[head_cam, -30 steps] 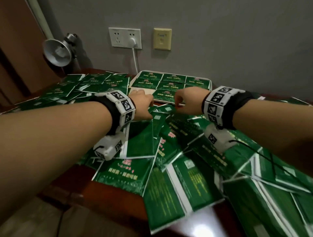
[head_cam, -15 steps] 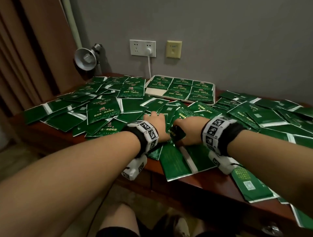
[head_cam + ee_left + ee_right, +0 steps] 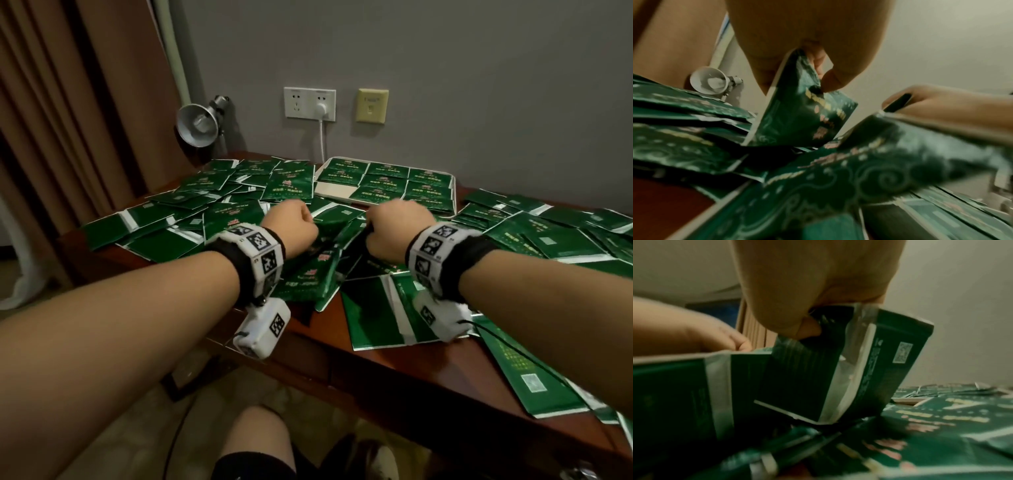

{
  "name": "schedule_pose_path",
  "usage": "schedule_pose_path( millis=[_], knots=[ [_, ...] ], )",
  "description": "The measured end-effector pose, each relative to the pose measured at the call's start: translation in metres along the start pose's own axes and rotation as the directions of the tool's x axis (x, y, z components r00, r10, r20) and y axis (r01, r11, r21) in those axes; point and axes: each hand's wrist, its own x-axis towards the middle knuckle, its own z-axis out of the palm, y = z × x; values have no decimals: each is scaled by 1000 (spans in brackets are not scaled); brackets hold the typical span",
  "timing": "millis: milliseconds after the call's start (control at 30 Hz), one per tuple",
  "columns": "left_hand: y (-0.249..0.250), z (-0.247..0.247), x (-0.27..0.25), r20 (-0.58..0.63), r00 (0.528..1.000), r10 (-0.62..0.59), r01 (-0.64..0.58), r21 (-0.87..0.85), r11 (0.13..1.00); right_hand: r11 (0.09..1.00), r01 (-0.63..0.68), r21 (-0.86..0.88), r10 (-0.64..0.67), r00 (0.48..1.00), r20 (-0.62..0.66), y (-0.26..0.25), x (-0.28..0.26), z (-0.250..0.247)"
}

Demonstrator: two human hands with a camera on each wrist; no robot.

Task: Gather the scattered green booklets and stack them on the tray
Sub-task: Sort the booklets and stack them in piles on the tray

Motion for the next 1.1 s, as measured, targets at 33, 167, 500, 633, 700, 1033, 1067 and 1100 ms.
schedule_pose_path(
  millis=[33, 167, 500, 633, 700, 1033, 1067, 1100],
  knots=[
    [-3, -5, 1, -49, 999, -16, 14, -35, 999, 991, -61, 123, 67, 997, -50, 0, 3, -6],
    [-11, -18, 1, -116, 993, -32, 19, -106, 994, 875, -177, 451, 218, 975, -39, 6, 9, -19],
    [22, -32, 5, -184, 983, -7, -56, -334, 941, 553, -166, 817, 521, 833, -184, 28, 2, -45],
    [17, -19, 7, -158, 981, -108, 56, -301, 952, 488, -216, 846, 603, 784, -148, 41, -6, -40],
    [12, -12, 5, -115, 984, -137, 109, -223, 969, 509, -273, 816, 600, 793, -108, 47, -10, -34],
    [15, 14, -16, 226, 968, -107, 17, 367, 930, 971, -180, -157, 221, 927, 304, 54, -26, 3],
    [16, 15, -16, 255, 962, -98, -8, 384, 923, 966, -134, -222, 217, 887, 407, 53, -26, 7],
    [16, 17, -16, 291, 953, -88, -36, 395, 918, 968, -133, -213, 220, 858, 464, 54, -24, 12]
  ],
)
